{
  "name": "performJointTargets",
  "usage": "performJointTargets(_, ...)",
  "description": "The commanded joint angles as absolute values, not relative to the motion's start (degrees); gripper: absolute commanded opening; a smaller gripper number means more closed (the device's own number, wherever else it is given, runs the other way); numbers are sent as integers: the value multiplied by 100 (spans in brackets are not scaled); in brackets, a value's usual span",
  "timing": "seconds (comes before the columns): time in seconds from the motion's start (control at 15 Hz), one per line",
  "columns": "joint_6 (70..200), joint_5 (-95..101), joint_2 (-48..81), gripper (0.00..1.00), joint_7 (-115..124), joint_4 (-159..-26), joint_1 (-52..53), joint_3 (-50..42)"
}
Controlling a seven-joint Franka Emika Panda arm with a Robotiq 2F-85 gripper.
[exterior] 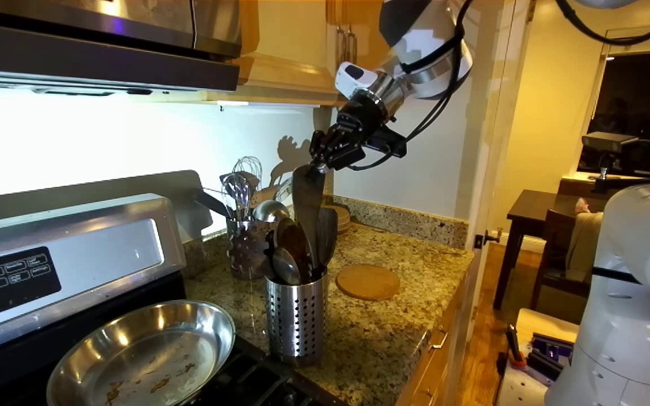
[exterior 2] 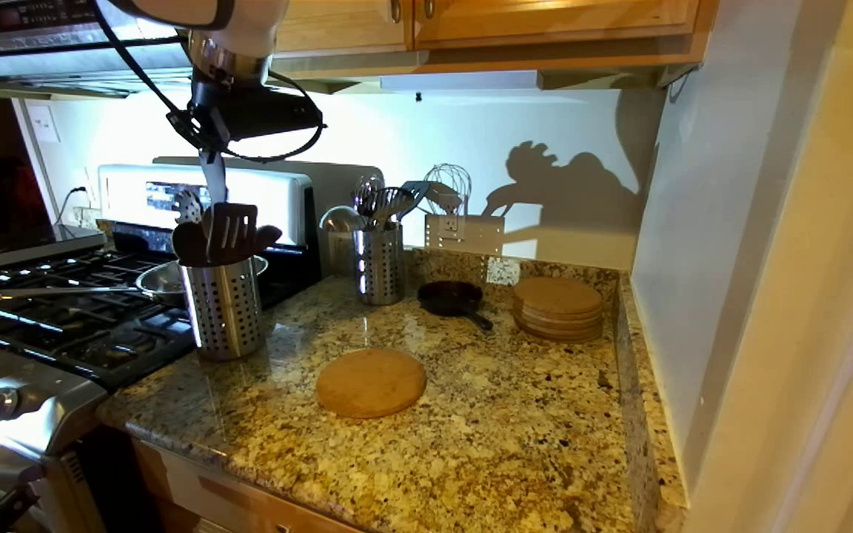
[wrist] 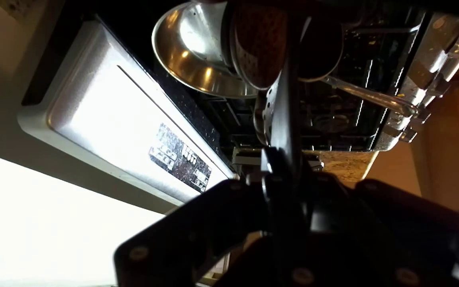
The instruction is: Take the spatula from the counter and put it in the utensil holder
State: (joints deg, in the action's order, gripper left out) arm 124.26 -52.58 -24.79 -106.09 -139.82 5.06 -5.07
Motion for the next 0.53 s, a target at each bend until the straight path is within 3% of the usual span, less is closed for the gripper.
performJointTargets(0.0, 12783, -5380, -2425, 4, -10720, -14183, 495, -320)
performJointTargets(0.07, 12811, -5366, -2412, 32, -10682, -14192, 498, -291)
performJointTargets(0.2, 12787, -5240, -2458, 39, -10486, -14187, 459, -224)
performJointTargets(0.47, 12449, -4910, -2759, 65, -9983, -14148, 376, -234)
